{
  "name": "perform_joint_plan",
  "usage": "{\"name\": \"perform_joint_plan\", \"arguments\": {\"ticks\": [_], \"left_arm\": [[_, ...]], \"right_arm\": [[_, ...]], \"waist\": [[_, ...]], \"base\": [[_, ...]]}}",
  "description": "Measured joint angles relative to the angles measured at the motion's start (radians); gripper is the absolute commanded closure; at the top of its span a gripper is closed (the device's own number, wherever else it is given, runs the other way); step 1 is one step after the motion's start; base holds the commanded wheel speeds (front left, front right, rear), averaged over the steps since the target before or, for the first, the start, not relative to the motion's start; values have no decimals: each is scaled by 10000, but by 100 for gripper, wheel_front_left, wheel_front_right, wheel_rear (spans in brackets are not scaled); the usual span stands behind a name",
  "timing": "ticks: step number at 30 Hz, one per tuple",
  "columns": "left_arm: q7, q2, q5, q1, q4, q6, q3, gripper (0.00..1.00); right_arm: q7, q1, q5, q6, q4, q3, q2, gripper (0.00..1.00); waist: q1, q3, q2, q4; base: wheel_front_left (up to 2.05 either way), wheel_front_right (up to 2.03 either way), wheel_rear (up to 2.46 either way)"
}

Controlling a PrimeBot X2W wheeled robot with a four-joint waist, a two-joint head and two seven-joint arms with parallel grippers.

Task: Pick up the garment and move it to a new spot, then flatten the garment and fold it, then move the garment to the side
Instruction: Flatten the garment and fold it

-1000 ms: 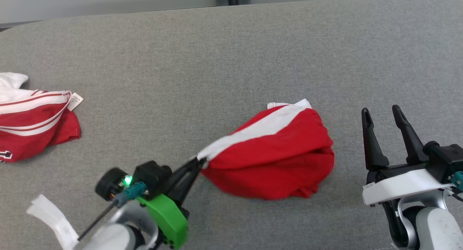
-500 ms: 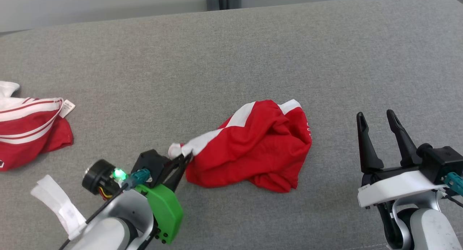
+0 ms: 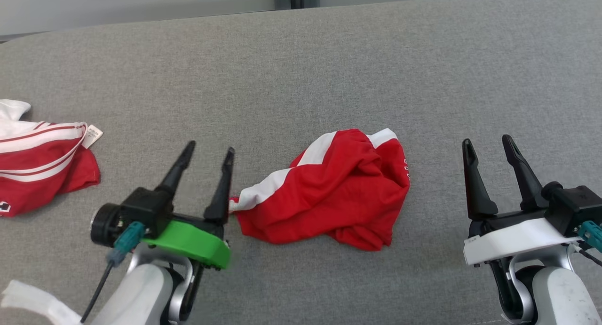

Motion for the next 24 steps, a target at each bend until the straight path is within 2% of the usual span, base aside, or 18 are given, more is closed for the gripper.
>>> {"name": "perform_joint_plan", "arguments": {"ticks": [2,4,8,14,24], "left_arm": [[-665,-96,0,139,-19,414,518,0],[-890,-109,15,338,-61,685,905,0],[-1043,-10,109,946,-247,957,1639,0],[-1080,151,278,1559,-556,767,2144,0],[-1087,23,562,1718,-537,426,2351,0]], "right_arm": [[15,-35,-46,0,-50,33,0,0],[61,-35,-88,0,-96,69,2,0],[146,32,-109,2,-190,144,2,0],[249,241,-121,0,-274,125,2,0],[383,339,-117,0,-330,81,-10,0]], "waist": [[0,-75,0,26],[0,-143,0,51],[0,-285,0,91],[0,-461,0,169],[0,-511,0,212]], "base": [[0,0,0],[0,0,0],[0,0,0],[0,0,0],[0,0,0]]}}
